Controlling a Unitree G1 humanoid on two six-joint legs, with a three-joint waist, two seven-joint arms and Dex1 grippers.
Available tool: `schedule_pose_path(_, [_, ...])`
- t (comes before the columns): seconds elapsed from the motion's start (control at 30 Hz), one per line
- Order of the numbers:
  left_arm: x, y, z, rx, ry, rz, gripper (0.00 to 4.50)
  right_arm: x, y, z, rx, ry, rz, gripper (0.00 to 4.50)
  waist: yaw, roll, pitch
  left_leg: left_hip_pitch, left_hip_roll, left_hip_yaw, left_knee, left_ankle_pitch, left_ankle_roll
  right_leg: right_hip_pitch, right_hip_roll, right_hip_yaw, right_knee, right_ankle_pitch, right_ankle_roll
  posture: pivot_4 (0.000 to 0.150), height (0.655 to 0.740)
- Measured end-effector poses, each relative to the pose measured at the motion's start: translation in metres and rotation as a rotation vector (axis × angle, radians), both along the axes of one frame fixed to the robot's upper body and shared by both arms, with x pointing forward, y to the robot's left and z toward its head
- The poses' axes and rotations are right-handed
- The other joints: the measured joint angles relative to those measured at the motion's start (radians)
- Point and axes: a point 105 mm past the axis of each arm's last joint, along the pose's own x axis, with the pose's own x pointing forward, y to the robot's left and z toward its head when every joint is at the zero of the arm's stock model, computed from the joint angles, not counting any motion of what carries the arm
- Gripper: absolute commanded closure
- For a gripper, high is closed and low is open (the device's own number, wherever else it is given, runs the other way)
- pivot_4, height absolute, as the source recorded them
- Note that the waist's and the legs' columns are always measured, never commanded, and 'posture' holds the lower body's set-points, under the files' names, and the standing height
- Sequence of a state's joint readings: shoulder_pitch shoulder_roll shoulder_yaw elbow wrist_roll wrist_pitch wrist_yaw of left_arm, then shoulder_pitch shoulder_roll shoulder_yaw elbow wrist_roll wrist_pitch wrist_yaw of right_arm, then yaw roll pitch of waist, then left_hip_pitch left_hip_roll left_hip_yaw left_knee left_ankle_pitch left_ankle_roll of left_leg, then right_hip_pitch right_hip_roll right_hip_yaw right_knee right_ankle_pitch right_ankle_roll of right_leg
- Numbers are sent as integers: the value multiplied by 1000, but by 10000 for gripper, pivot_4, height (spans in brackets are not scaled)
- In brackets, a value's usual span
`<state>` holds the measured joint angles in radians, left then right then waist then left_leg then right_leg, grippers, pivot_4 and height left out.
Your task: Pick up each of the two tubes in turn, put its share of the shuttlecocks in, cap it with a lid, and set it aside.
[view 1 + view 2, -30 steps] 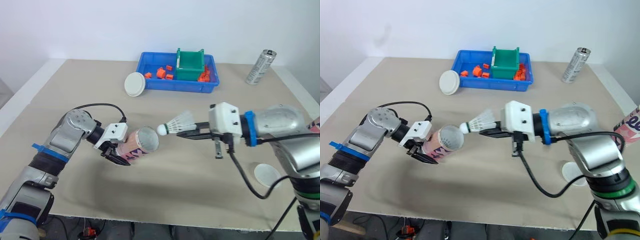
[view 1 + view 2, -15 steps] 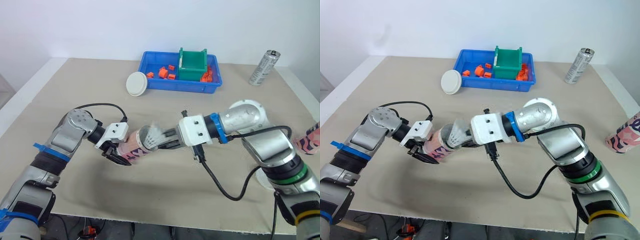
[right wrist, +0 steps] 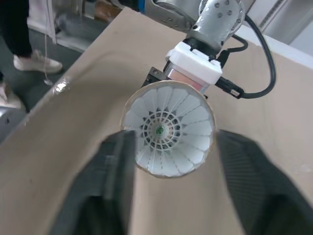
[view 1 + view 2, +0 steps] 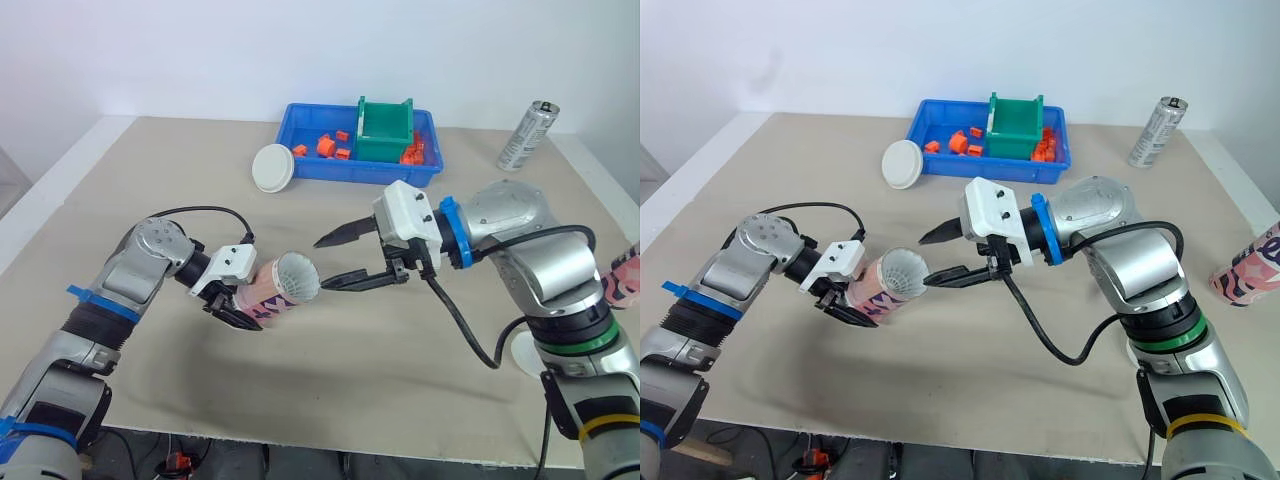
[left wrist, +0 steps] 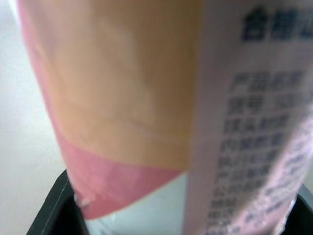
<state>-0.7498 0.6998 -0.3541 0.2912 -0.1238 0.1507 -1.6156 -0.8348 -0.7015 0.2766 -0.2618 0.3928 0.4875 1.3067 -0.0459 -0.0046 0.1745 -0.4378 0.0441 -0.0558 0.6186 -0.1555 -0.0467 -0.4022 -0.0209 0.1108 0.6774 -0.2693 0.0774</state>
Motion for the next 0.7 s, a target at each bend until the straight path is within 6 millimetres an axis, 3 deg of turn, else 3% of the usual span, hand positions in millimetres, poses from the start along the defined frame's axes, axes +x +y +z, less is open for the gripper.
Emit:
schedule_pose_path(0.1, [0, 0, 0, -1, 1, 1, 14291, 3, 5, -17, -58, 30, 26, 42490, 0, 0, 0, 0, 0, 0, 0, 0, 0, -1, 0, 0, 1, 0, 0, 1500, 7355])
schedule_pose_path(0.13, [0, 0, 0, -2, 1, 0, 14291, 4, 6, -21, -71, 36, 33, 43870, 0, 0, 0, 0, 0, 0, 0, 0, 0, -1, 0, 0, 1, 0, 0, 1500, 7355])
schedule_pose_path(0.43, [0, 0, 0, -1, -1, 4, 14291, 22, 32, -25, -156, -33, 81, 43870, 0, 0, 0, 0, 0, -1, 0, 0, 0, -1, 1, 0, 3, 0, 0, 1500, 7355])
schedule_pose_path(0.7, [0, 0, 0, -2, -3, 3, 14291, 21, 52, -41, -286, -43, 184, 43870, -1, 0, 0, 1, 1, -1, 0, 0, 0, -1, 2, 0, 4, 0, -1, 1500, 7355])
